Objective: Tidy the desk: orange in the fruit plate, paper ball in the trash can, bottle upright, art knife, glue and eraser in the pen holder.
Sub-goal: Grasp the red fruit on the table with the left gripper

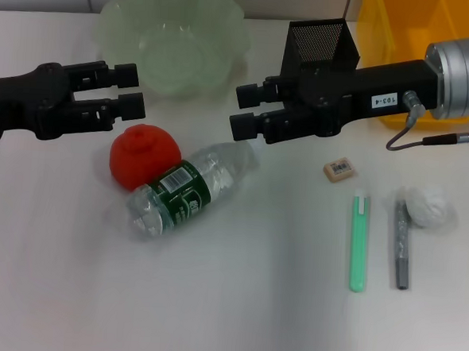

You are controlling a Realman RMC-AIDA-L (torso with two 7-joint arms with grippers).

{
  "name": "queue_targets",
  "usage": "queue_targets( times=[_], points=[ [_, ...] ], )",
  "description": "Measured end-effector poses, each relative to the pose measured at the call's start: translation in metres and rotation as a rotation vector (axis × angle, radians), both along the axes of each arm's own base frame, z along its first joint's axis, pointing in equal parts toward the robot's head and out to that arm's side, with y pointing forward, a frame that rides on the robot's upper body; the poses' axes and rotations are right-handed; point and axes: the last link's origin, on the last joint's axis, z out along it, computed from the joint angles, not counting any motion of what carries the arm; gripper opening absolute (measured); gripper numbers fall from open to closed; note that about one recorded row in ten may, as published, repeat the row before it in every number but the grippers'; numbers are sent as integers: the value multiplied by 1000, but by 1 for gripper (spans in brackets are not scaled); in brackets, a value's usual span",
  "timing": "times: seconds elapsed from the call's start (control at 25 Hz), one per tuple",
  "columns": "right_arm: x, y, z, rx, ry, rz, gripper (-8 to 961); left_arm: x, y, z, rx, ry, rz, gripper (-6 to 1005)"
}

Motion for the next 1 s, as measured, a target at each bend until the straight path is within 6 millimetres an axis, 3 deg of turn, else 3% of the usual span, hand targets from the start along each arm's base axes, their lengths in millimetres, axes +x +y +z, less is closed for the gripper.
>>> queue_targets(
  times=[0.24,0.48,0.84,1.0],
  points=[
    [2,0,1,13,14,-10,825,3,2,0,-4,1,-6,757],
    [25,6,38,230,225,-104,825,4,4,1,-9,10,-6,756],
    [58,0,63,399,347,-224,825,2,10,-2,-1,44,12,756],
    [71,-3,73,449,372,-272,825,-9,24,0,4,194,98,756]
  ],
)
